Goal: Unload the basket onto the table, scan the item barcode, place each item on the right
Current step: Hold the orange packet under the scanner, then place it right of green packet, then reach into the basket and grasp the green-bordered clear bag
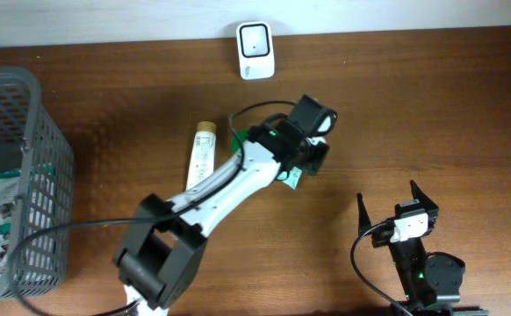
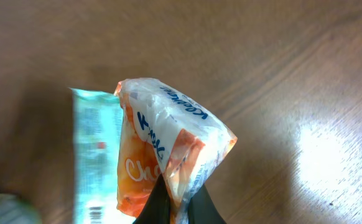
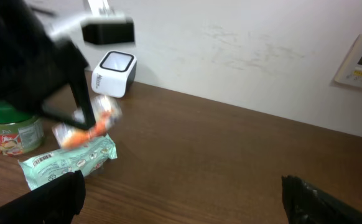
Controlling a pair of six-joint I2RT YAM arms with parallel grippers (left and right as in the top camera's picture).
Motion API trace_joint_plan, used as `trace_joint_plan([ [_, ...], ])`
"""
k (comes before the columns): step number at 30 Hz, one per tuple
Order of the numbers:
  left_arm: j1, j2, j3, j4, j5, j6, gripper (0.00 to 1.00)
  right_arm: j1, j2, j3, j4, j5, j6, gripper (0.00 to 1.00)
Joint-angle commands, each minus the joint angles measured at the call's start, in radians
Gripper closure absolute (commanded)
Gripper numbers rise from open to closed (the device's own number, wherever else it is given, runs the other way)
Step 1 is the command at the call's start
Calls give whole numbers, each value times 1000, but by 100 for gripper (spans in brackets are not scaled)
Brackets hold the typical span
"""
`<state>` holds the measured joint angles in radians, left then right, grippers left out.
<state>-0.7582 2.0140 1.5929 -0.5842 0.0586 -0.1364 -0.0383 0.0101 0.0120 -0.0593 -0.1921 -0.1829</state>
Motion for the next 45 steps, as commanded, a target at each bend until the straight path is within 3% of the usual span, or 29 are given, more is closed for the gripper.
trace_joint_plan([
  [1,-21,24,-3,8,44,-17,100,7,-6,-6,-4,2,7,2],
  [9,-53,59,-3,27,42,-16,98,7,-6,-6,-4,2,7,2],
  [12,-53,68,-3,27,42,-16,87,7,-6,-6,-4,2,7,2],
  [17,-53,68,-3,39,42,-16,53,7,-6,-6,-4,2,7,1],
  [22,-11,48,39,23,23,-8,42,7,-6,-6,-4,2,7,2],
  [34,428,-265,462,-463,-48,81,33,7,-6,-6,-4,2,7,2],
  [40,779,-417,481,-622,-52,17,33,7,-6,-6,-4,2,7,2],
  [45,1088,-440,476,-736,-50,-9,32,7,-6,-6,-4,2,7,2],
])
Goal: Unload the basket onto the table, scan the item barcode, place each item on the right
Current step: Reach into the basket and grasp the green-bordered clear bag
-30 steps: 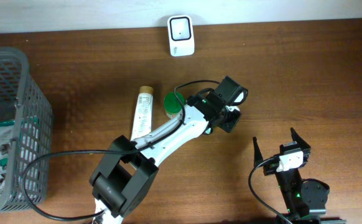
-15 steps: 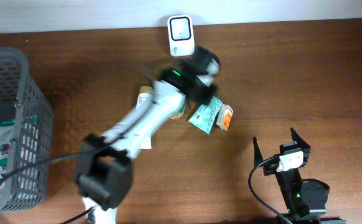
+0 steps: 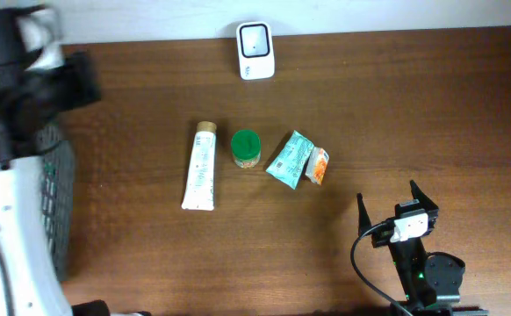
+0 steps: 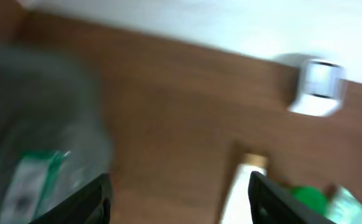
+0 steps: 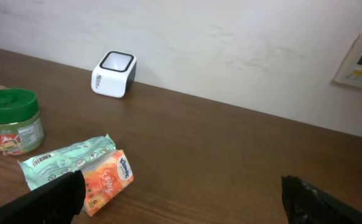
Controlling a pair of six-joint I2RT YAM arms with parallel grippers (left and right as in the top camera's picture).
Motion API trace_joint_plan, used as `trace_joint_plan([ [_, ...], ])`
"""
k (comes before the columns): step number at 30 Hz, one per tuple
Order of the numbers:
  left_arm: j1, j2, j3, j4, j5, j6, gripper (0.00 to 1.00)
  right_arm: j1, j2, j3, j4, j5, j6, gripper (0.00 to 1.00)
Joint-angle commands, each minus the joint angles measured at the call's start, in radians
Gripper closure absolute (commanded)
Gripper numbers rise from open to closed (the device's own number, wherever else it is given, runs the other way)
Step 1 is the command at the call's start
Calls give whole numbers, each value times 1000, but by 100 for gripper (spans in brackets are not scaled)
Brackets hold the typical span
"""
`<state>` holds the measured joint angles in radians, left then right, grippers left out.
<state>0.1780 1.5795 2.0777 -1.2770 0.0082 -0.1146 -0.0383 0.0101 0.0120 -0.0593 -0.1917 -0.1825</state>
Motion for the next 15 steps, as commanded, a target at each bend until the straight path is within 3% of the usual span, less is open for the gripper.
trace_joint_plan([
  [1,204,-2,-18,-51,7,-30,33,7,-6,-6,-4,2,7,2],
  [8,489,5,-174,5,127,-26,34,7,-6,-6,-4,2,7,2],
  [13,558,6,-378,119,127,34,34,7,-6,-6,-4,2,7,2],
  [15,575,8,-451,180,127,111,34,7,-6,-6,-4,2,7,2],
])
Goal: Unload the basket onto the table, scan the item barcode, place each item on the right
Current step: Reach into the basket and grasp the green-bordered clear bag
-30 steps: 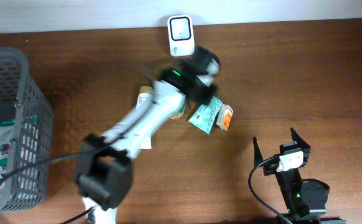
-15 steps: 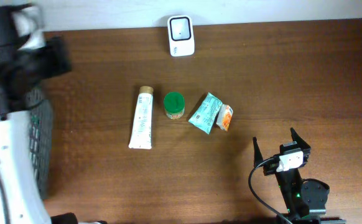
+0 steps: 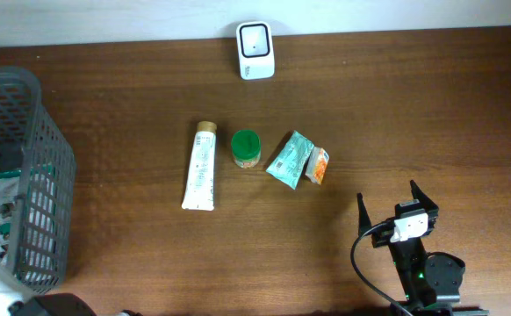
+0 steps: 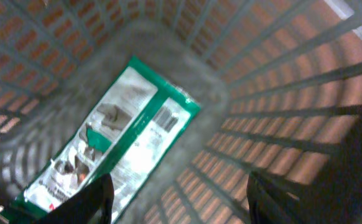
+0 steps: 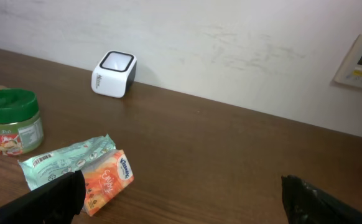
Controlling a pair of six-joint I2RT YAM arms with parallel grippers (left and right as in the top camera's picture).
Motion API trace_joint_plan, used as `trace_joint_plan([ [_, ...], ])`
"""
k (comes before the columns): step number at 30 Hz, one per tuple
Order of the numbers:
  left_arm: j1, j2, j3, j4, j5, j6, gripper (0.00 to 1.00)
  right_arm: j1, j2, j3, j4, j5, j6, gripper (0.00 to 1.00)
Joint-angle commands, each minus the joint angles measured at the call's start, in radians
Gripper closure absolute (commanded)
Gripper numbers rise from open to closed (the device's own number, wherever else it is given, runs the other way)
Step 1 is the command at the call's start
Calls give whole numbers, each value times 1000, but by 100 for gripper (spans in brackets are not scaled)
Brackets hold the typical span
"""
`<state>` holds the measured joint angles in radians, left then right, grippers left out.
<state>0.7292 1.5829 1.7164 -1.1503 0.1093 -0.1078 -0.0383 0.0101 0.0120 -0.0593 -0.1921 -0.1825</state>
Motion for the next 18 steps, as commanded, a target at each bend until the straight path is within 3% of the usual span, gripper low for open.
trace_joint_plan([
  [1,36,7,-138,103,25,169,34,7,-6,-6,-4,2,7,2],
  [5,66,8,-248,244,22,314,31,7,-6,-6,-4,2,7,2],
  [8,95,16,-302,313,22,389,23,7,-6,-6,-4,2,7,2],
  [12,140,68,-338,335,7,515,20,7,-6,-6,-4,2,7,1],
  [18,158,167,-341,317,-89,534,20,7,-6,-6,-4,2,7,2],
])
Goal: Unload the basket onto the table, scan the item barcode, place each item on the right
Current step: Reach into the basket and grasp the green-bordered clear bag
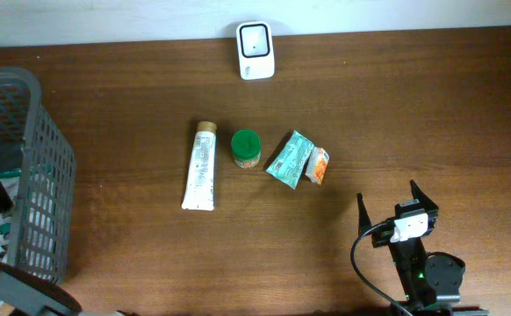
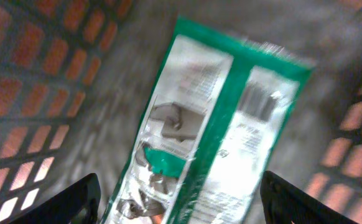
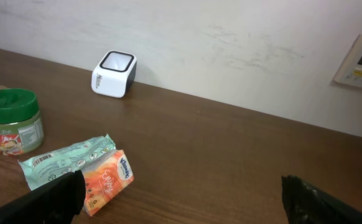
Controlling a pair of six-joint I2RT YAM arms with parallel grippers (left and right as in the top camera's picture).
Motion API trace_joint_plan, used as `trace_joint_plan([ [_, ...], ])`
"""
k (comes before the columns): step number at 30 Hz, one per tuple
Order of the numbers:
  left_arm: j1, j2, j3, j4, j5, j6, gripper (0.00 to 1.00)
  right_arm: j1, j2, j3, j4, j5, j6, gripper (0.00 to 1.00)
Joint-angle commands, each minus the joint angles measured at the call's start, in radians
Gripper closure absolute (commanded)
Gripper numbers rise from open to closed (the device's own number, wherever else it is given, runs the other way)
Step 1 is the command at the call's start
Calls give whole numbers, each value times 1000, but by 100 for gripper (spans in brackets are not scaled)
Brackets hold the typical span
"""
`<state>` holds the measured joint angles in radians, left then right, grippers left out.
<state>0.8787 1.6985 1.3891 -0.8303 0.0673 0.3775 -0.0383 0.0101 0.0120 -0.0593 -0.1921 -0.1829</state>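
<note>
A green-and-white packet (image 2: 218, 124) with a barcode panel lies on the floor of the grey mesh basket (image 1: 40, 96). My left gripper (image 2: 181, 208) hangs open right above the packet, inside the basket, with one fingertip on either side of its lower end. The white barcode scanner (image 1: 255, 39) stands at the table's far edge, and shows too in the right wrist view (image 3: 114, 73). My right gripper (image 1: 396, 215) rests open near the front right of the table, empty.
On the table's middle lie a toothpaste tube (image 1: 201, 165), a green-lidded jar (image 1: 246, 147), a teal packet (image 1: 289, 160) and an orange tissue pack (image 1: 318, 165) leaning against it. The basket's mesh walls (image 2: 19, 93) close in around the left gripper.
My left gripper has come lower in the basket, so the green-and-white packet now fills its view. It is still open. The right arm and the table items have not moved.
My left gripper was shut on the orange tissue pack beside the teal packet. Then the pack lay on the table and the gripper was open at the far left by the basket. Then it was inside the basket above the green-and-white packet, now closer.
</note>
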Motion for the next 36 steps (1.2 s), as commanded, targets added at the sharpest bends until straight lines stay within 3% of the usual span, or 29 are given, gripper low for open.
trace_joint_plan([
  [1,8,62,-13,-3,-50,51,20,7,-6,-6,-4,2,7,2],
  [17,19,251,-14,37,-48,178,18,7,-6,-6,-4,2,7,2],
  [23,19,338,-14,52,-45,178,12,7,-6,-6,-4,2,7,2],
  [27,19,382,-14,55,-44,178,14,7,-6,-6,-4,2,7,2],
  [34,18,387,-14,51,-45,177,74,7,-6,-6,-4,2,7,2],
  [36,16,386,-14,38,-45,177,87,7,-6,-6,-4,2,7,2],
])
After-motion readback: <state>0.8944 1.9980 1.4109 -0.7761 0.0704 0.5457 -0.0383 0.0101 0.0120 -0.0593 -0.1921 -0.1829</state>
